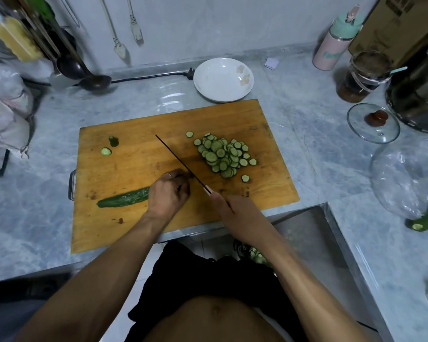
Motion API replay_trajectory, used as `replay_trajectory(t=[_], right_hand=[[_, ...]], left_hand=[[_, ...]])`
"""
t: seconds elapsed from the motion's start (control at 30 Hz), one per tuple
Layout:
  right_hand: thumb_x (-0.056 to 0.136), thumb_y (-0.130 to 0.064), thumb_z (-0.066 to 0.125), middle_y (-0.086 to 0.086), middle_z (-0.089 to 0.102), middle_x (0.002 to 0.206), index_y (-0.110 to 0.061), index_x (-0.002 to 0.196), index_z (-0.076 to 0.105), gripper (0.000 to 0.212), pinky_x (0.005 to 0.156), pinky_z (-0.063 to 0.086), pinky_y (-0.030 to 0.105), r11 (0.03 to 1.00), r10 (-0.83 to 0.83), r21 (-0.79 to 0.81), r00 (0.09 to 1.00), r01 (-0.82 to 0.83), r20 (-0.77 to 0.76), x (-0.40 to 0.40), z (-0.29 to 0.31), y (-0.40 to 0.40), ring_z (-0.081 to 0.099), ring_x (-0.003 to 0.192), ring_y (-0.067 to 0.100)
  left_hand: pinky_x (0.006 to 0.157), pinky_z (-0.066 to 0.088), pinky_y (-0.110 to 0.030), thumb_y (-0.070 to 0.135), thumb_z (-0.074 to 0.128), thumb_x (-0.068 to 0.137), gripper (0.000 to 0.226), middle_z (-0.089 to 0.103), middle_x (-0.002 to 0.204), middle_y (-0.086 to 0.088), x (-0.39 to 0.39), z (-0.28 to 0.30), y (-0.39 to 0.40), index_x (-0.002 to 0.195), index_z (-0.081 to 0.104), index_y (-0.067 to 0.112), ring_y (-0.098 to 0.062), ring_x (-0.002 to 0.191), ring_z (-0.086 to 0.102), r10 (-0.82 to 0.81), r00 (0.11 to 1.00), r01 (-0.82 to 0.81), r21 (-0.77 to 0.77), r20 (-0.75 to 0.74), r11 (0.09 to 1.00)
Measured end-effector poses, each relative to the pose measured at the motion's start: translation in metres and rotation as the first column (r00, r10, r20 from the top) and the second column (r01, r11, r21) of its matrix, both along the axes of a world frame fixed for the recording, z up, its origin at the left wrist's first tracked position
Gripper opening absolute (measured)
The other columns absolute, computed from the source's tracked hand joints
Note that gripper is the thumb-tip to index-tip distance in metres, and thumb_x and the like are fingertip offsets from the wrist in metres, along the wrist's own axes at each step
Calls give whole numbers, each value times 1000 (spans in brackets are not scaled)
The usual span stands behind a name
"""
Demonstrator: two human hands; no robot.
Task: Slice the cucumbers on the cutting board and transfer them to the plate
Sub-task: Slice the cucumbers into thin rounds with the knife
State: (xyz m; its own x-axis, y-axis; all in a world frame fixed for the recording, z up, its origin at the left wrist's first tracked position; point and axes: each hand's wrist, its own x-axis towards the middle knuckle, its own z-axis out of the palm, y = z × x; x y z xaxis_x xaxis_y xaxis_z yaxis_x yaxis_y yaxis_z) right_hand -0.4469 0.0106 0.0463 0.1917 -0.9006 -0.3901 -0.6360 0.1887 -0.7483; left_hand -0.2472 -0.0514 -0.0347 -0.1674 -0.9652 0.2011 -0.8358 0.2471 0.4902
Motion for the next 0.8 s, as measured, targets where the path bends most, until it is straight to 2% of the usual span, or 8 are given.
replay_trajectory(t=[0.27, 0.37, 0.47, 0.57, 0.67, 0.8], right_hand=[[102, -55, 31, -2, 51, 64, -19, 63, 47, 55, 53, 30, 24, 1000, 9, 7, 1000, -9, 25, -1, 1, 3, 49, 63, 13], [103, -55, 30, -5, 49, 60, -20, 61, 45, 57, 52, 29, 24, 999, 24, 31, 999, -25, 41, -2, 3, 1, 48, 58, 9], [101, -60, 28, -5, 52, 59, -18, 62, 47, 61, 54, 35, 25, 995, 3, 101, 999, -8, 52, -7, 6, -5, 51, 53, 6], [101, -61, 28, -3, 52, 54, -16, 63, 47, 62, 51, 39, 25, 990, -8, 142, 996, -5, 91, -11, 10, -10, 48, 41, 3], [101, -61, 28, -6, 52, 51, -18, 60, 47, 62, 50, 38, 24, 986, -30, 167, 995, 13, 94, -8, 10, -14, 48, 38, 3], [101, -60, 28, -6, 54, 57, -21, 57, 47, 62, 55, 34, 27, 987, -41, 160, 997, 29, 69, 0, -2, -19, 52, 53, 7]], left_hand=[[58, 53, -32, 18, 58, 83, 19, 69, 107, 0, 1, -5, 1, 85, 76, 14, -27, 83, 65, -18, 1000, 18, -15, 13, 1000], [60, 54, -33, 12, 62, 84, 16, 69, 107, -2, 1, -6, 2, 90, 76, 11, -27, 84, 65, -32, 999, 32, -42, 5, 999], [68, 54, -30, 1, 66, 83, 19, 70, 106, -5, -1, -6, 5, 98, 76, 7, -26, 88, 65, -54, 998, 51, -77, -32, 996], [73, 54, -29, -2, 65, 83, 22, 70, 108, -7, -2, -7, 4, 101, 75, 5, -26, 90, 64, -65, 997, 62, -87, -43, 994], [75, 55, -30, -1, 66, 83, 22, 70, 110, -9, 1, -11, 3, 102, 75, 5, -28, 92, 64, -67, 997, 64, -85, -36, 994], [76, 55, -32, 4, 64, 86, 21, 70, 109, -12, 0, -13, 2, 104, 74, 4, -29, 94, 64, -64, 997, 61, -91, -32, 994]])
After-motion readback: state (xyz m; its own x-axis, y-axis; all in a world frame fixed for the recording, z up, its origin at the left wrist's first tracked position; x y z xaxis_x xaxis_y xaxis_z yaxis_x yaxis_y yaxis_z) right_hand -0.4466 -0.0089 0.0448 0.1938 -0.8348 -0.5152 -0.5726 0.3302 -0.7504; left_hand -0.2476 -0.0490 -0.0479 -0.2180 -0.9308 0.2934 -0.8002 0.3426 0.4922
